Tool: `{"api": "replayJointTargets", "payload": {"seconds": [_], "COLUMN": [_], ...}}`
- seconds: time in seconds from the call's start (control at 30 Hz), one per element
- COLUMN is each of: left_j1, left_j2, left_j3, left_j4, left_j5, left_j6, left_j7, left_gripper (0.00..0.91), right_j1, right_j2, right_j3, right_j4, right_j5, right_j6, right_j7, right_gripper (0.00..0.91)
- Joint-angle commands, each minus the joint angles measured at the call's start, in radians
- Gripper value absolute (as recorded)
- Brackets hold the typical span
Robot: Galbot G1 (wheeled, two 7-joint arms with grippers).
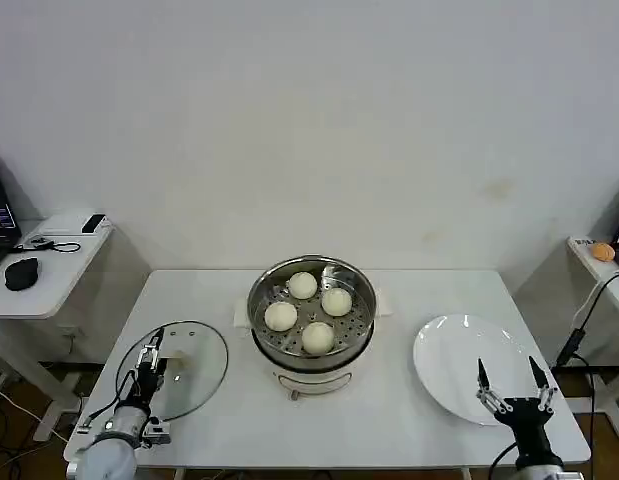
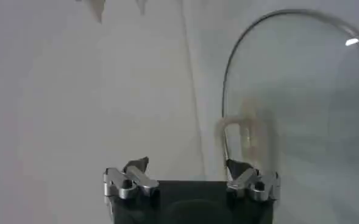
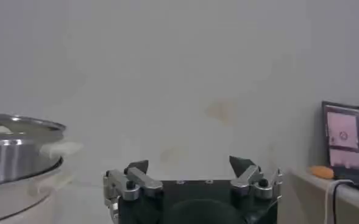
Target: Take steamed baozi put them in steamer then cover it.
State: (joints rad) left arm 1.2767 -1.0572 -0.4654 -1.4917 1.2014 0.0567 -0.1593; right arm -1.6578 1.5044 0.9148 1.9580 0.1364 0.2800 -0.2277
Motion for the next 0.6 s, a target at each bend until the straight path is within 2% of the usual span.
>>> {"api": "replayJointTargets", "payload": {"seconds": [0.03, 0.13, 0.17, 0.2, 0.6], "left_j1": [-0.100, -0.118, -0.121, -0.122, -0.104], "left_j2": [0.006, 0.004, 0.006, 0.005, 0.004], "left_j3": [0.050, 0.056, 0.058, 0.059, 0.053], "left_j4": [0.093, 0.114, 0.117, 0.118, 0.090], "left_j5": [-0.021, -0.021, -0.021, -0.023, -0.032], "left_j6": [0.000, -0.003, -0.004, -0.007, -0.009], "left_j7": [0.006, 0.002, 0.007, 0.004, 0.003], "left_gripper": [0.907, 0.907, 0.494, 0.000, 0.000], "right_j1": [-0.001, 0.000, 0.001, 0.001, 0.011], "right_j2": [0.007, 0.009, 0.010, 0.011, 0.016], "right_j3": [0.004, 0.005, 0.006, 0.006, 0.002], "right_j4": [-0.004, -0.005, -0.006, -0.008, -0.016], "right_j5": [-0.007, -0.008, -0.009, -0.010, -0.022], "right_j6": [0.002, 0.002, 0.002, 0.002, -0.001], "right_j7": [0.000, 0.000, 0.000, 0.000, 0.001], "right_gripper": [0.907, 0.907, 0.907, 0.907, 0.907]}}
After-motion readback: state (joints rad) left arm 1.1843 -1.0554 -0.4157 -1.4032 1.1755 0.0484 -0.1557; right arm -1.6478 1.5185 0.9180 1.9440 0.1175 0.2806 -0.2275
